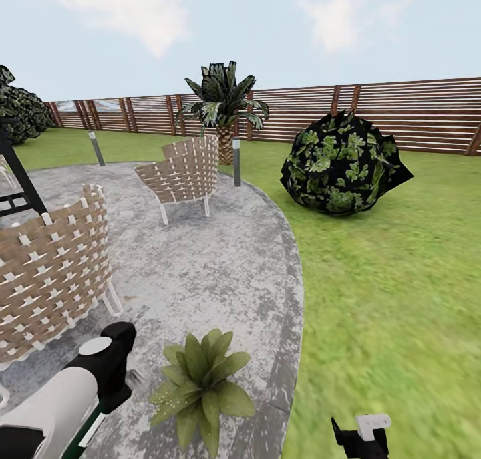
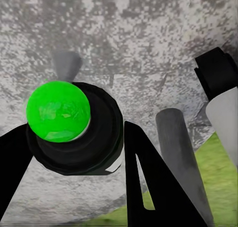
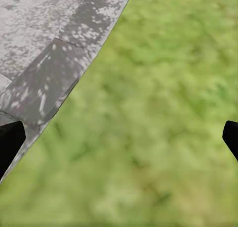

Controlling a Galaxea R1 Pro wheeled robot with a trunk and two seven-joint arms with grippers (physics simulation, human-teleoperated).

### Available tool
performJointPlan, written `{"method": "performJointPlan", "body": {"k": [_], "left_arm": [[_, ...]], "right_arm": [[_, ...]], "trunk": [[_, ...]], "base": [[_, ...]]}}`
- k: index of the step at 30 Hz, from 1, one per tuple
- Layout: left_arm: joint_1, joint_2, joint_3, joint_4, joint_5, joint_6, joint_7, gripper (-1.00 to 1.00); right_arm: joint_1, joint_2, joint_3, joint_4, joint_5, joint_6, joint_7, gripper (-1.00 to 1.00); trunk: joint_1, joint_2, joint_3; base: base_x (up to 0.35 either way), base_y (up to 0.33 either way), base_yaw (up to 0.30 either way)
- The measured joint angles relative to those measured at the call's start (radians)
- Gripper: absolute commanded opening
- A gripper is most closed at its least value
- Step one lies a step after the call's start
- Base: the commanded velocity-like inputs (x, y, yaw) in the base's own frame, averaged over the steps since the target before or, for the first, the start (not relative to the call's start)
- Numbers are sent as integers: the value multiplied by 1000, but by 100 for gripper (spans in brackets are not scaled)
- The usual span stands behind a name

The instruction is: Pick up the pesticide atomizer in the garden and spray insectifuge to fully cover both potted plants in the garden.

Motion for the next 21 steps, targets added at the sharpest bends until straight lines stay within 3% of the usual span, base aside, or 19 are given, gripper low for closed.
{"method": "performJointPlan", "body": {"k": [5,10,12,21], "left_arm": [[38,4,4,-2,1,-11,4,-100],[39,-4,6,-20,1,-11,8,-100],[32,-7,4,-71,1,-12,7,-100],[32,-1,5,-74,0,-11,8,-100]], "right_arm": [[0,0,0,1,0,0,0,100],[0,1,0,1,0,0,0,100],[0,1,0,1,0,0,0,100],[0,1,0,1,2,0,0,100]], "trunk": [[0,0,0],[-1,0,0],[0,0,0],[0,0,0]], "base": [[10,0,0],[220,68,0],[11,4,0],[1,0,0]]}}
